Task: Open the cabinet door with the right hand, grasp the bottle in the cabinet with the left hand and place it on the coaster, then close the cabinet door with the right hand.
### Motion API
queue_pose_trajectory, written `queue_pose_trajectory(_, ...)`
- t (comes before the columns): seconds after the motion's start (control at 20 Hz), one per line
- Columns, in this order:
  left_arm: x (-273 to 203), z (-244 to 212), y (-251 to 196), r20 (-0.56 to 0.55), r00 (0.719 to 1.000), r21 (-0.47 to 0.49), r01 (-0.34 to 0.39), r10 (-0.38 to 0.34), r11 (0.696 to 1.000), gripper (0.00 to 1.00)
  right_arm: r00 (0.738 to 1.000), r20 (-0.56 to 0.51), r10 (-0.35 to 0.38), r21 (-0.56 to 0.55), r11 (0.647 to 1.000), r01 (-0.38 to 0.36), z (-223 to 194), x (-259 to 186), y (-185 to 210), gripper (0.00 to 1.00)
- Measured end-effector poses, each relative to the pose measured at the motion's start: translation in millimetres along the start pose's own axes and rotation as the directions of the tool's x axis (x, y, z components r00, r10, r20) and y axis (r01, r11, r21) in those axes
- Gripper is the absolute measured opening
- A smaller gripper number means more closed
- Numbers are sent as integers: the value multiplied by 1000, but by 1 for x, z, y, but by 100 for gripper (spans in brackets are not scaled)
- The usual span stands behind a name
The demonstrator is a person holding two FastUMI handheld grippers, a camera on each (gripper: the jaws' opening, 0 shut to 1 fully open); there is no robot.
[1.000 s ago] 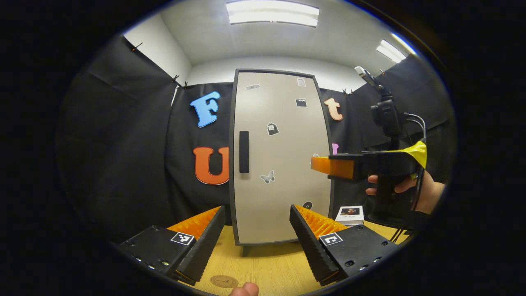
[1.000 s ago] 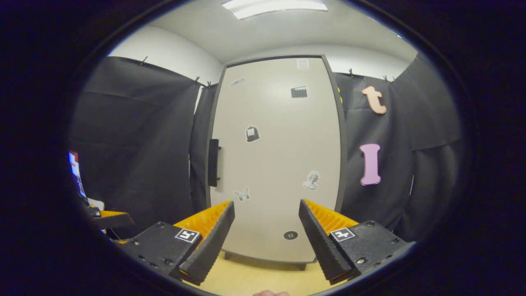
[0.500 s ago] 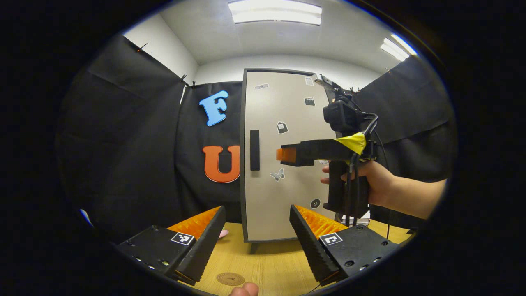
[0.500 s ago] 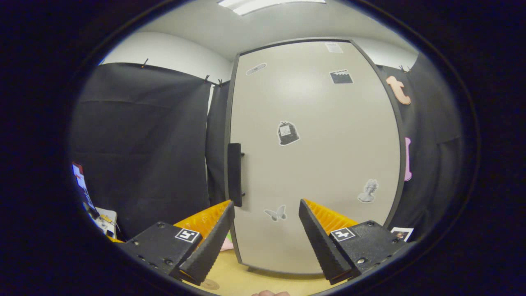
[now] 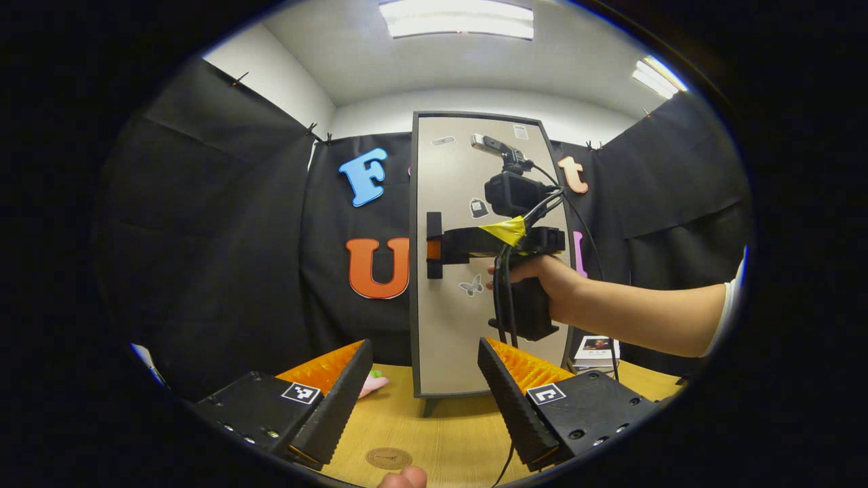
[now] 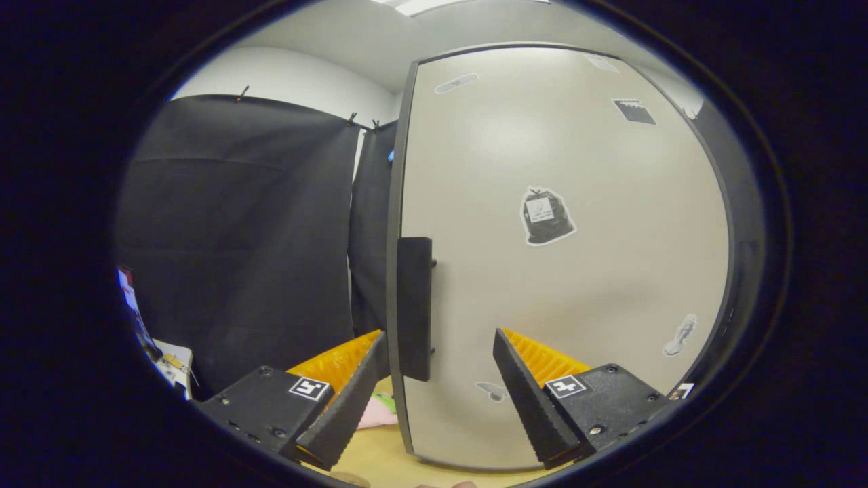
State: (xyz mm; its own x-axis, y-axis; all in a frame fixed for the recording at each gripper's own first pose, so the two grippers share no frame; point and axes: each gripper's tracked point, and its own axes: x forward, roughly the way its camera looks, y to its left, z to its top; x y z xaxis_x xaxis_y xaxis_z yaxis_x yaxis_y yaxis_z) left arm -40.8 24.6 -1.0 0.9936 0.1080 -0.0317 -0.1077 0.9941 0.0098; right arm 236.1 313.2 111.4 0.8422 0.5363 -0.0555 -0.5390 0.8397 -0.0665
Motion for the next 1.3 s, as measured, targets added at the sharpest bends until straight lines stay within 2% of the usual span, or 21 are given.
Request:
queue_pose_trajectory(0.1,0,0,2,-1,1000,-3,-6,6,1000,95,1000,-7,12,-10,1000,-12,1,9,6,100)
queue_pose_trajectory(0.2,1,1,5,-1,1000,-2,-13,13,1000,95,1000,-17,15,-15,1000,-15,-1,17,10,97)
queue_pose_trajectory(0.25,1,2,7,1,1000,-1,-16,16,1000,95,1000,-24,20,-12,1000,-21,-2,21,13,92)
queue_pose_trajectory(0.4,1,3,12,4,1000,0,-28,28,1000,95,999,-34,19,-1,1000,-19,-5,29,17,86)
queue_pose_trajectory(0.55,2,4,17,2,999,-5,-36,36,999,95,999,-38,20,2,1000,-20,-5,34,20,72)
queue_pose_trajectory(0.7,2,5,19,3,999,-5,-39,39,999,95,999,-39,9,-15,1000,-10,-5,36,21,65)
queue_pose_trajectory(1.3,3,12,20,16,999,-8,-41,42,999,95,1000,-30,-6,-39,999,5,-6,36,20,64)
